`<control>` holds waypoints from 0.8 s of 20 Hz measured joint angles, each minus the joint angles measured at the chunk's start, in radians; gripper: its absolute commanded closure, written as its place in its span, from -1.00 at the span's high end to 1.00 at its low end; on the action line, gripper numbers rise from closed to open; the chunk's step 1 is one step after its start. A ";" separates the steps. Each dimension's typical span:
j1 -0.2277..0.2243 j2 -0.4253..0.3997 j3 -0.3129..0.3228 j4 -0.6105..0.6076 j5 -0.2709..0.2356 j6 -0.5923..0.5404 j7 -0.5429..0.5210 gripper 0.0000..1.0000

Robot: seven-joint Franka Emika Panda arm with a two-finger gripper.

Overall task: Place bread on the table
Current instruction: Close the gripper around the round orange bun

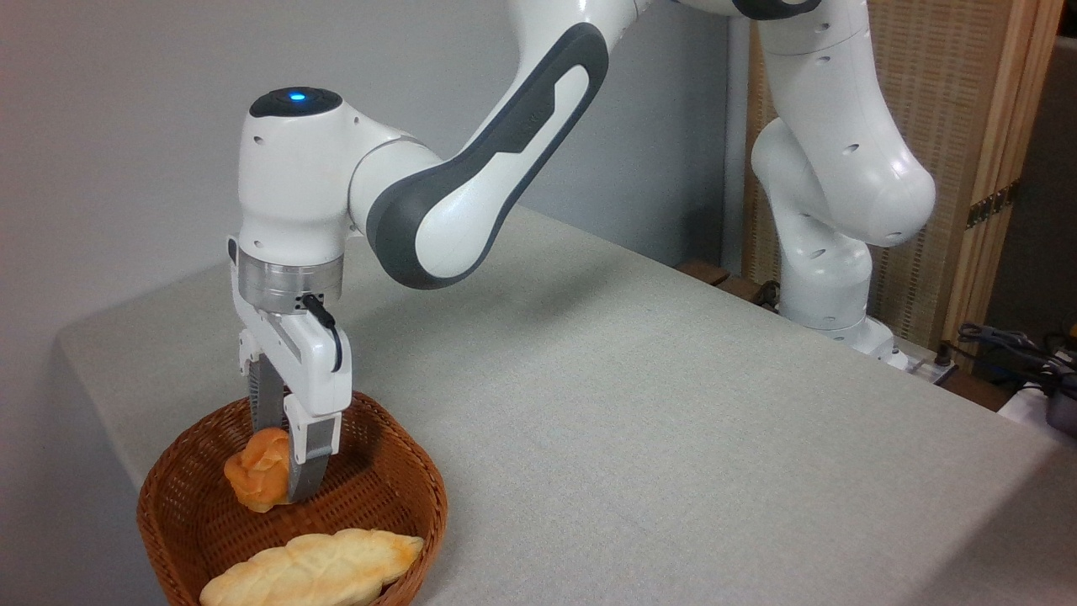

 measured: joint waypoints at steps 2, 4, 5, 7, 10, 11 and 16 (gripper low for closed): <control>0.000 0.000 -0.003 0.000 0.000 0.000 0.000 -0.08; 0.000 0.000 -0.003 0.000 0.000 0.000 0.000 -0.07; 0.001 0.000 -0.003 0.000 0.000 0.000 0.000 -0.07; 0.001 0.000 -0.003 0.000 0.000 0.000 0.001 -0.04; 0.002 -0.002 -0.003 0.000 0.000 0.000 0.001 0.02; 0.003 -0.003 -0.002 0.000 0.000 0.000 0.001 0.02; 0.008 -0.026 0.002 0.003 0.000 -0.023 0.001 0.03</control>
